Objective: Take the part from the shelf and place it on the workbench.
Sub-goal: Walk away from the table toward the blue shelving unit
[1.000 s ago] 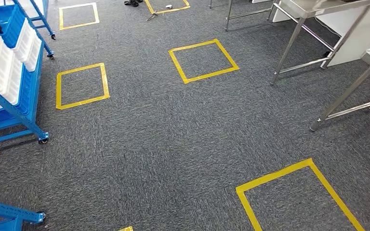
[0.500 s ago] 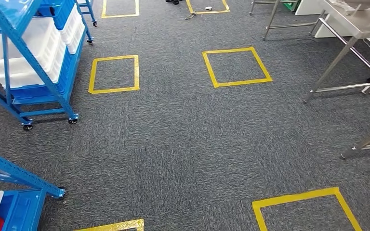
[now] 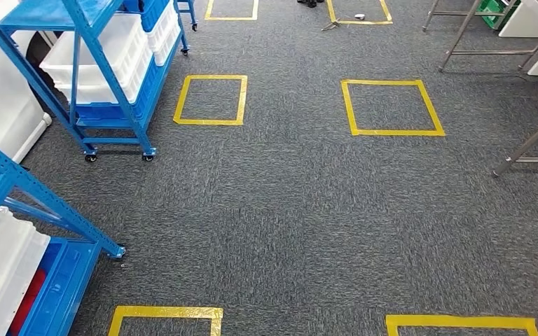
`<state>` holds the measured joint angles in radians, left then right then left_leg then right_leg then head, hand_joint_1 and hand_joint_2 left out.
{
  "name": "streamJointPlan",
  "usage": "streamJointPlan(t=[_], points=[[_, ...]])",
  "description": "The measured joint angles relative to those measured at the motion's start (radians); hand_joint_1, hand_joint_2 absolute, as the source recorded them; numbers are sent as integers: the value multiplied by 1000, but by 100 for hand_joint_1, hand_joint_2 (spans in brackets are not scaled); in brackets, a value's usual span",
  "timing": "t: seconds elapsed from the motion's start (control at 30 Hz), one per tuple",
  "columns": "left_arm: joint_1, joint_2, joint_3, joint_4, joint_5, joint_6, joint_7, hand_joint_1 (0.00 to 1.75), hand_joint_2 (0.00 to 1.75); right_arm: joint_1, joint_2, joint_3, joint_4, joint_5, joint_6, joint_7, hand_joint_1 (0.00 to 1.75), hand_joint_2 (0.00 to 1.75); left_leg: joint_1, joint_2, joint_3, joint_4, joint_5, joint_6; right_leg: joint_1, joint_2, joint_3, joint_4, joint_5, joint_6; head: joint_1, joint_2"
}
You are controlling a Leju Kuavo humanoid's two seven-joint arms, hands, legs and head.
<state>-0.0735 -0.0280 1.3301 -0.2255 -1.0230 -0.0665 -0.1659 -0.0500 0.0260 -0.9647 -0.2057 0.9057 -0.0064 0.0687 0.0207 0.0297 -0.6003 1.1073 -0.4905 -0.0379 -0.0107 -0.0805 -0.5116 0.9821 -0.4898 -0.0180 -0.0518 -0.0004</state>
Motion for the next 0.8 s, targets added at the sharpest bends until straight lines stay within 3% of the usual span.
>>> streamJointPlan(t=[0.07, 0.1, 0.17, 0.2, 0.27, 0.33, 0.37, 0.4, 0.43, 0.47, 0.5, 0.57, 0.6, 0.63, 0.67, 0.7, 0.73, 0.8], points=[[-2, 0, 4, 0, 4, -3, -2, 0, 0, -1, -4, 2, 0, 4, 3, 0, 0, 0, -4, 33, 51, -100, 32, 11, 4, -19, 4, 7, -8, 11, 0, 0], [-3, 0, 6, 0, 5, -4, -2, 0, 0, -2, -6, 3, 0, 5, 3, 0, 0, 0, -7, 37, 54, -110, 31, 18, 6, -26, 5, 8, -9, 17, 0, 0], [-1, 0, 12, 0, 6, -5, -2, 0, 0, -8, -6, 6, 0, 6, 4, 0, 0, 0, -9, 17, 50, -110, 35, 30, 5, -40, 9, 7, -10, 27, 0, 0], [0, 0, 14, 0, 7, -5, -2, 0, 0, -11, -6, 7, 0, 7, 6, 0, 0, 0, -8, 7, 50, -113, 38, 37, 3, -32, 10, 11, -16, 33, 0, 0], [0, 0, 16, 0, 8, -4, -2, 0, 0, -11, -6, 9, -1, 8, 12, -7, 0, 0, -3, -14, 50, -119, 46, 50, -2, 17, -14, 68, -59, 43, 0, 0], [-3, 1, 17, 0, 6, 0, 0, 0, 0, -9, -6, 9, -1, 9, 18, -26, 0, 0, -4, -36, 44, -119, 51, 56, -4, 67, -79, 204, -130, 46, 0, 0], [-3, 2, 17, 0, 4, 1, 2, 0, 0, -8, -6, 9, -1, 9, 19, -36, 0, 0, -6, -48, 41, -119, 52, 58, -3, 74, -112, 268, -152, 45, 0, 0], [-3, 3, 17, 0, 1, 2, 5, 0, 0, -7, -5, 9, 0, 9, 20, -44, 0, 0, -8, -61, 40, -119, 53, 58, -3, 76, -131, 303, -154, 42, 0, 0], [-2, 4, 17, 0, -1, 3, 6, 0, 0, -7, -5, 9, 0, 9, 20, -48, 0, 0, -10, -75, 41, -118, 54, 58, -2, 78, -132, 298, -135, 39, 0, 0], [-2, 6, 17, 0, -2, 3, 7, 0, 0, -8, -4, 10, 0, 10, 20, -49, 0, 0, -12, -90, 42, -118, 55, 58, -2, 83, -114, 252, -100, 33, 0, 0], [-1, 7, 17, 0, -3, 3, 8, 0, 0, -8, -3, 10, 0, 11, 21, -47, 0, 0, -12, -104, 42, -118, 56, 56, -1, 101, -82, 180, -57, 25, 0, 0], [-3, 8, 17, 0, -6, 2, 8, 0, 0, -8, -1, 10, 0, 12, 22, -37, 0, 0, -14, -129, 40, -116, 58, 50, 2, 152, -29, 56, -3, 9, 0, 0], [-4, 10, 17, 0, -10, 2, 8, 0, 0, -9, 0, 10, 0, 11, 20, -29, 0, 0, -12, -140, 36, -115, 59, 45, 4, 168, -18, 27, 5, 5, 0, 0], [-3, 13, 17, 0, -15, 2, 8, 0, 0, -9, 2, 10, 1, 10, 17, -21, 0, 0, -10, -151, 32, -116, 62, 38, 6, 169, -17, 20, 4, 3, 0, 0], [-2, 18, 17, -1, -20, 1, 7, 0, 0, -10, 7, 10, 1, 9, 14, -14, 0, 0, -10, -164, 28, -117, 65, 30, 6, 155, -16, 14, 7, 1, 0, 0], [0, 22, 17, 0, -23, 0, 6, 0, 0, -11, 11, 10, 1, 8, 11, -7, 0, 0, -10, -164, 26, -117, 64, 24, 4, 141, -13, 8, 10, -2, 0, 0], [1, 27, 17, 0, -26, -2, 4, 0, 0, -11, 16, 10, 1, 8, 11, -4, 0, 0, -11, -147, 18, -103, 54, 19, 2, 127, -11, 1, 14, -7, 0, 0], [-1, 35, 16, 0, -30, -5, -1, 0, 0, -6, 25, 10, 2, 8, 13, -2, 0, 0, -11, -86, -21, -19, -1, 12, 0, 96, -8, -9, 19, -15, 0, 0]])
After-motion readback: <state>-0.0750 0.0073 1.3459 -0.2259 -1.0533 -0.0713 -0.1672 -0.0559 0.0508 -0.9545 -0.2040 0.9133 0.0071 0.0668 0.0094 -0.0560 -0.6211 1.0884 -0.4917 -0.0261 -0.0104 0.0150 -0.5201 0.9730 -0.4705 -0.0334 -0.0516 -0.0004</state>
